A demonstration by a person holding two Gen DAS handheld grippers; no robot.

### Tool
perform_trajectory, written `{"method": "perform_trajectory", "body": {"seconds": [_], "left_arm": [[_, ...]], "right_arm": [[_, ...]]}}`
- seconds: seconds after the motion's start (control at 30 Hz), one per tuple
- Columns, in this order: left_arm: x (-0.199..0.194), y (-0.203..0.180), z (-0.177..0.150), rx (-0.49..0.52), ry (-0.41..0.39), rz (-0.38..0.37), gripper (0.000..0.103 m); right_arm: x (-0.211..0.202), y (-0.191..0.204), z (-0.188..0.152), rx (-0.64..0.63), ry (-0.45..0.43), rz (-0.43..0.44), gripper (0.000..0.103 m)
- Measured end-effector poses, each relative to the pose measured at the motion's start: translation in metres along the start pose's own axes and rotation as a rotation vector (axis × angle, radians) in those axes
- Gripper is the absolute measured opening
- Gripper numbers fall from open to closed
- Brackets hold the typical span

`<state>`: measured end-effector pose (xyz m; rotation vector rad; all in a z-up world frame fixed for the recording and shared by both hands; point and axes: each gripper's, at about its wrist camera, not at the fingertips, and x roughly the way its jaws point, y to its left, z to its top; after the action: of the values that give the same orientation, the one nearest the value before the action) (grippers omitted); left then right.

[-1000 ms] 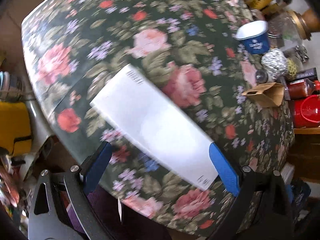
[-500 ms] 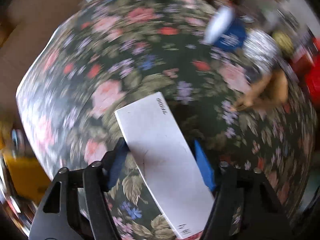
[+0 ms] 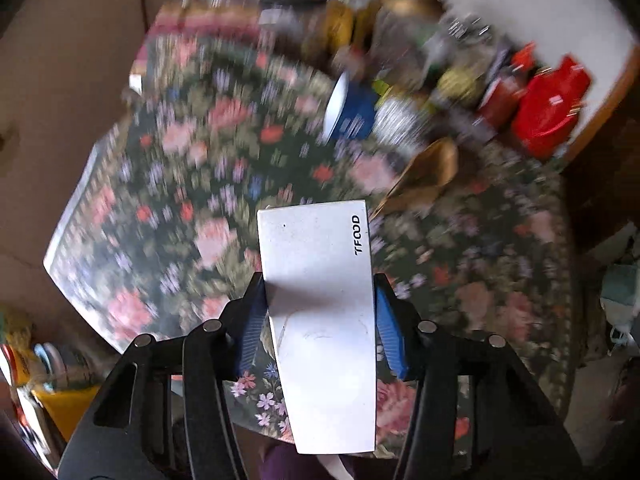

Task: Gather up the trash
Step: 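Lift the box and lid off the table and carry them toward the bucket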

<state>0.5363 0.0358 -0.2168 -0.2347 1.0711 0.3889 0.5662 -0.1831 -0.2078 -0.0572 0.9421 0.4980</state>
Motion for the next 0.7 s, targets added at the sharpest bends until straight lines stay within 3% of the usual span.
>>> {"method": "perform_trajectory", "body": {"seconds": [0.13,0.23,0.43,0.7], "left_arm": [[-0.035,0.013,0.027,0.070,-0.143,-0.038,0.051],[-0.065,0.022,0.027,0.089,-0.215,-0.113,0.051],[-0.121,0.042,0.003,0.131,-0.345,-0.172,0.051],[-0.175,0.088,-0.049,0.193,-0.408,-0.259,0.051]], "right_arm": [[-0.022,0.013,0.004,0.013,-0.056,-0.004,0.070],[-0.040,0.027,0.004,0.019,-0.092,-0.013,0.070],[-0.080,0.062,-0.012,0.031,-0.170,-0.043,0.070],[-0.119,0.115,-0.062,0.088,-0.203,-0.081,0.070]]}}
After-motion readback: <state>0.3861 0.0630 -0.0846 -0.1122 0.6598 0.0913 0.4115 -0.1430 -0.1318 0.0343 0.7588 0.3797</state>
